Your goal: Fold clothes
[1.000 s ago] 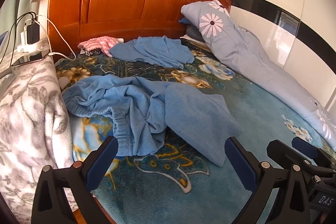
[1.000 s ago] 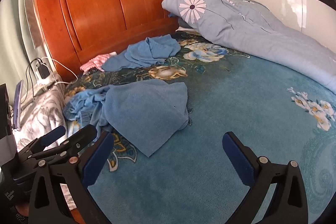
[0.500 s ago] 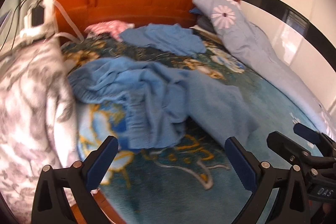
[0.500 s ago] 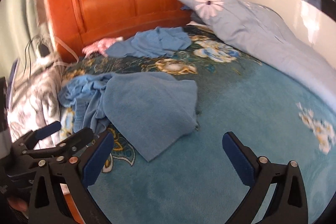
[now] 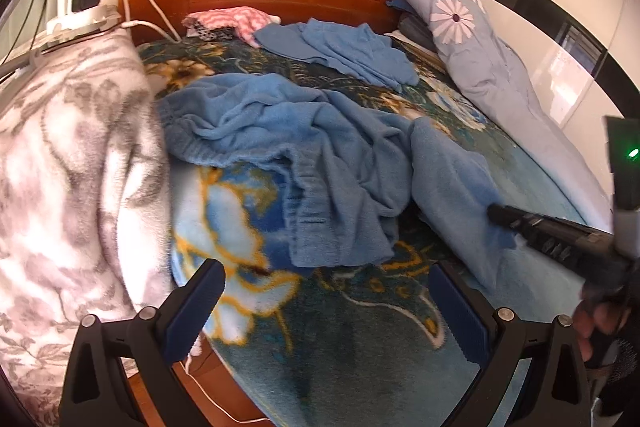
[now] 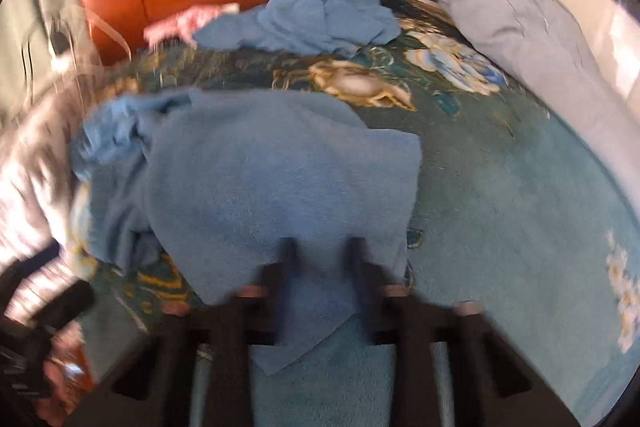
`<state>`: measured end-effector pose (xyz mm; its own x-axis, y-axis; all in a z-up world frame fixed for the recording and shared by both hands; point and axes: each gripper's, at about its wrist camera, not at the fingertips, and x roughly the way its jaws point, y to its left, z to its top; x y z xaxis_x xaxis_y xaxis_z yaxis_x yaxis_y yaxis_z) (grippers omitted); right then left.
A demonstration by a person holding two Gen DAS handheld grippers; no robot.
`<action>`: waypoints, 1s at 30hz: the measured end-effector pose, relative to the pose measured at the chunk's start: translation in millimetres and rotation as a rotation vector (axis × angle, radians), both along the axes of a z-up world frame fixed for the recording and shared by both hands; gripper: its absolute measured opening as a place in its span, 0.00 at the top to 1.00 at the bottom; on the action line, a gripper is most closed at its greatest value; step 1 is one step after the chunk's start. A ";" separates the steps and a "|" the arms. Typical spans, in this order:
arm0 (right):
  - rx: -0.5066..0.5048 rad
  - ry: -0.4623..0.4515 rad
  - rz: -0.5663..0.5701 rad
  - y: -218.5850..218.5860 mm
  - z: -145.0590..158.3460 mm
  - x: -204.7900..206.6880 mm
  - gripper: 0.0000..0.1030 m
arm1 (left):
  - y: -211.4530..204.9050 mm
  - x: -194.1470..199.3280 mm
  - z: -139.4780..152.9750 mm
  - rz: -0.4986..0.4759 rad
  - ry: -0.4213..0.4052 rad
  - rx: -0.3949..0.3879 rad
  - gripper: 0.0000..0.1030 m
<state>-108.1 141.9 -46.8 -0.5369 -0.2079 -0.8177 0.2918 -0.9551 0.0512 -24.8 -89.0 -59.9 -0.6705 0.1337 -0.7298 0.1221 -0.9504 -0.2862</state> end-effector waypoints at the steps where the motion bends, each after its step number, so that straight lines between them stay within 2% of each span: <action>1: -0.027 0.011 -0.027 9.9 8.8 2.5 0.92 | 1.9 1.3 2.9 -0.006 0.007 -0.001 0.00; 4: 0.003 0.121 -0.133 49.6 46.3 18.2 0.94 | 7.7 3.6 11.9 -0.026 0.029 -0.002 0.00; 8: 0.071 0.227 -0.341 131.9 92.1 60.2 0.94 | 18.8 6.9 22.2 -0.069 0.050 0.011 0.00; 11: 0.125 0.234 -0.502 200.2 106.9 107.5 0.94 | 27.7 9.5 27.8 -0.104 0.057 0.025 0.00; 15: 0.202 0.231 -0.696 278.6 118.9 170.0 0.94 | 38.8 13.1 33.7 -0.148 0.049 0.083 0.00; 19: 0.189 0.205 -0.849 342.5 122.8 238.6 0.94 | 55.8 16.6 36.7 -0.193 0.024 0.113 0.00; 21: 0.230 0.192 -0.924 366.0 123.6 276.6 0.94 | 66.9 18.1 37.3 -0.218 0.011 0.118 0.00; 25: 0.244 0.175 -1.072 409.0 125.0 351.1 0.94 | 102.2 19.5 37.8 -0.293 -0.011 0.106 0.00; 30: 0.283 0.156 -1.261 452.1 123.1 433.3 0.94 | 164.3 16.8 41.0 -0.444 -0.008 0.090 0.00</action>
<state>325.2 594.0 76.2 -0.3271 0.6745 -0.6619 -0.8247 -0.5457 -0.1485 -8.0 75.4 -18.9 -0.5281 0.4703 -0.7071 -0.2893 -0.8825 -0.3709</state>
